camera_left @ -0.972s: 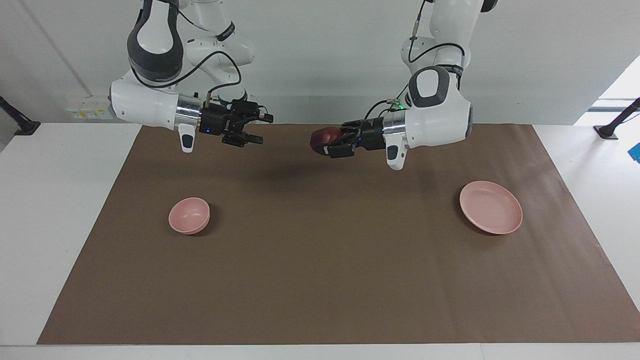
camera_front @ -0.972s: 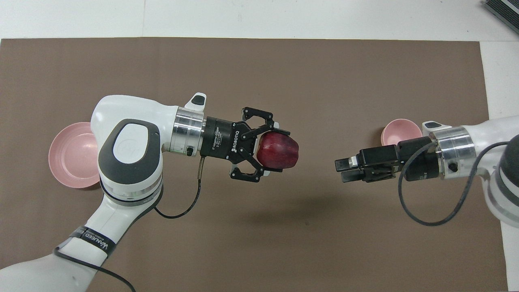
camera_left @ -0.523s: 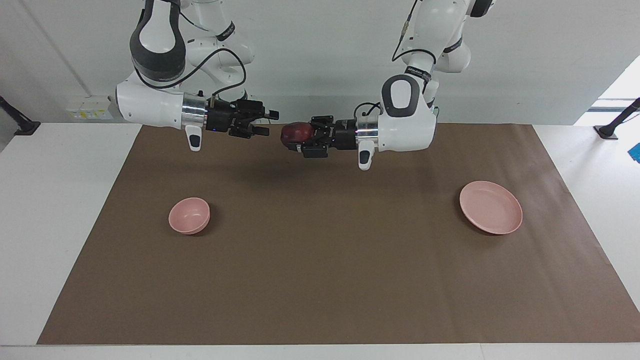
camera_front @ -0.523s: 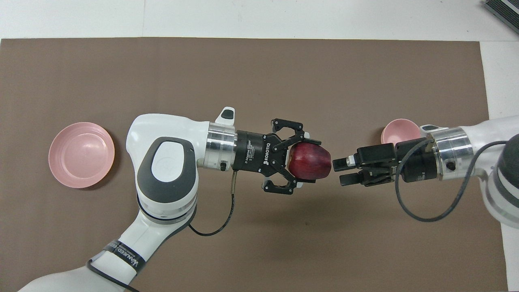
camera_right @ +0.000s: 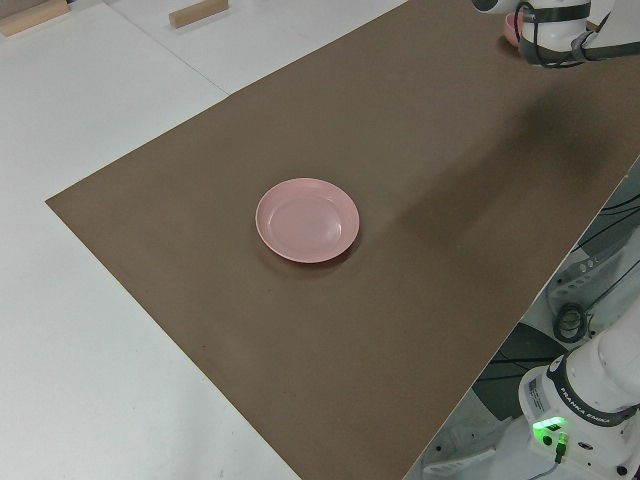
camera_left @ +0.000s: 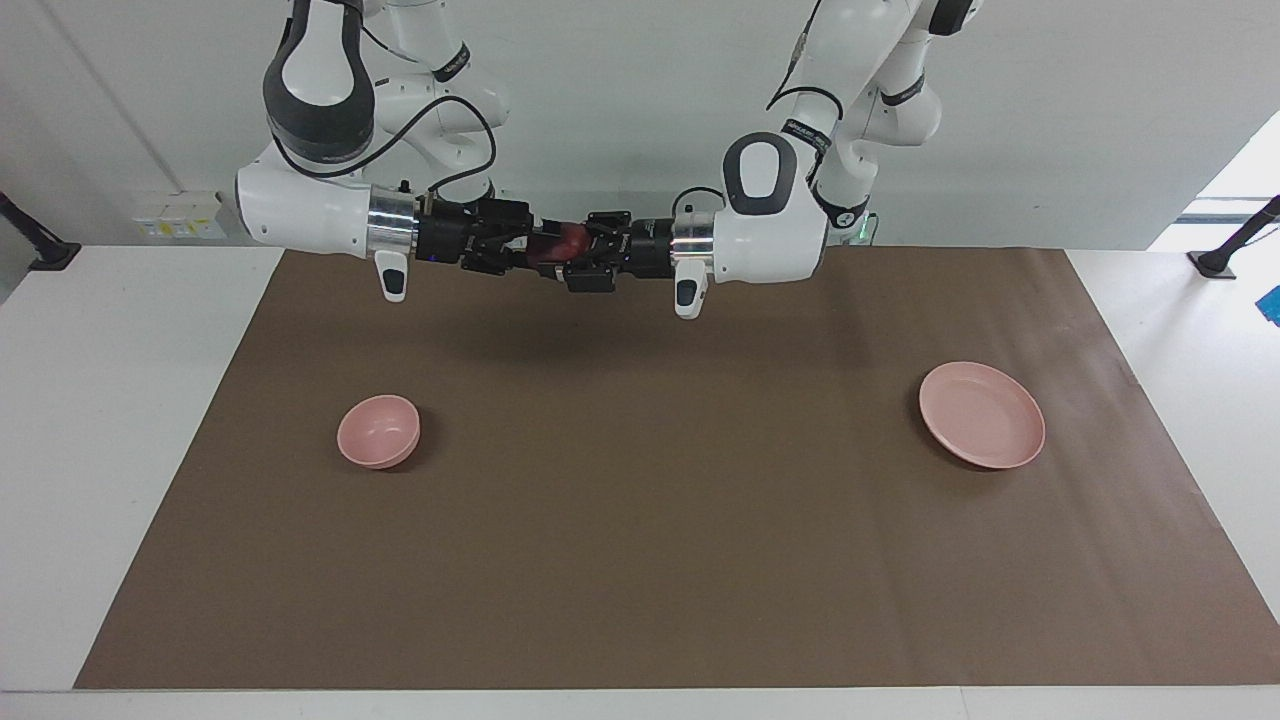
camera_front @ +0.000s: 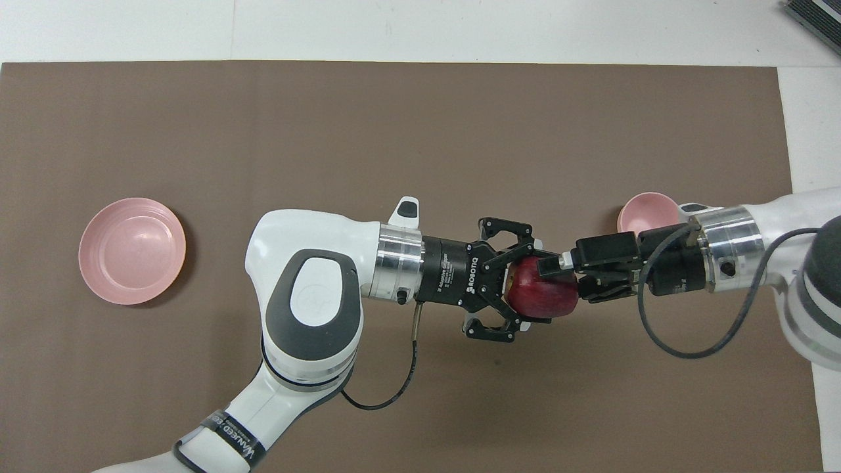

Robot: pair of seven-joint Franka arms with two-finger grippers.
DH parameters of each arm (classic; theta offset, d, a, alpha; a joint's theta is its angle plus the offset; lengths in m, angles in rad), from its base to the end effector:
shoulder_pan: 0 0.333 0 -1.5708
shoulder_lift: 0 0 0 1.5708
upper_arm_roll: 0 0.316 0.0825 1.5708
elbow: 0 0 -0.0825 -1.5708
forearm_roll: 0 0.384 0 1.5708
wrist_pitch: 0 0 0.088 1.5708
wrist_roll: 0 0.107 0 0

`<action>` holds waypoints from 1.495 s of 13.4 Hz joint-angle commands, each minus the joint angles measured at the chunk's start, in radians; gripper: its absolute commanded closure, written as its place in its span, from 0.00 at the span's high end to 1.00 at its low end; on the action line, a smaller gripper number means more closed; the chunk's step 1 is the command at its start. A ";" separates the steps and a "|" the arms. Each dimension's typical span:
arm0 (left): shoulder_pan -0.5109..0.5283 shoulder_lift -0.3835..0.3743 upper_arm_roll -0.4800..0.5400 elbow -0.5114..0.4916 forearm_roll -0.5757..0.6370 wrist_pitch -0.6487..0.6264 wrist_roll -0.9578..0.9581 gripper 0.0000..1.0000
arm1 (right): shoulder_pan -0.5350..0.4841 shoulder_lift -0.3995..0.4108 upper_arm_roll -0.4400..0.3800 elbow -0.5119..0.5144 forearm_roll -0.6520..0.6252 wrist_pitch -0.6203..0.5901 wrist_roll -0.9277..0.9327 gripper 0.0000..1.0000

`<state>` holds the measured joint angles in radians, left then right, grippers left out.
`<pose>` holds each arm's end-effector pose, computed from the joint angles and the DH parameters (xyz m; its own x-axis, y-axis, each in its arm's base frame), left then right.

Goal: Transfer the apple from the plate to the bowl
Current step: 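Carry the apple with the left gripper toward the right gripper, then close the right gripper on the apple held by the left gripper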

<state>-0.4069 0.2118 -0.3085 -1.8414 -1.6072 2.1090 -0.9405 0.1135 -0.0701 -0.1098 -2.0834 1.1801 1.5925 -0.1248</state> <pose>0.4614 -0.4459 0.4695 0.1964 0.1092 -0.9744 0.9580 -0.2330 0.1670 0.5067 0.0980 0.4898 0.9490 0.0337 -0.3135 -0.2788 -0.3747 -0.8842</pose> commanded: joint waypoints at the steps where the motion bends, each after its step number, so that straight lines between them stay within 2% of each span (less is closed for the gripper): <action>1: -0.020 -0.025 -0.011 -0.016 -0.033 0.029 -0.011 0.00 | 0.003 -0.019 -0.001 -0.018 0.020 0.004 0.002 1.00; 12: -0.044 -0.028 -0.012 -0.016 -0.033 0.068 -0.014 0.00 | -0.060 -0.022 -0.004 -0.018 -0.004 -0.170 -0.087 1.00; 20: -0.044 -0.028 -0.014 -0.016 -0.033 0.063 -0.015 0.00 | -0.048 -0.036 -0.002 -0.035 -0.057 -0.172 -0.133 1.00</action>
<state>-0.4341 0.1982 -0.3319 -1.8435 -1.6254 2.1546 -0.9434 0.0698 -0.0805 -0.1155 -2.0965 1.1532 1.4307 -0.2271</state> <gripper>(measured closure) 0.216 0.000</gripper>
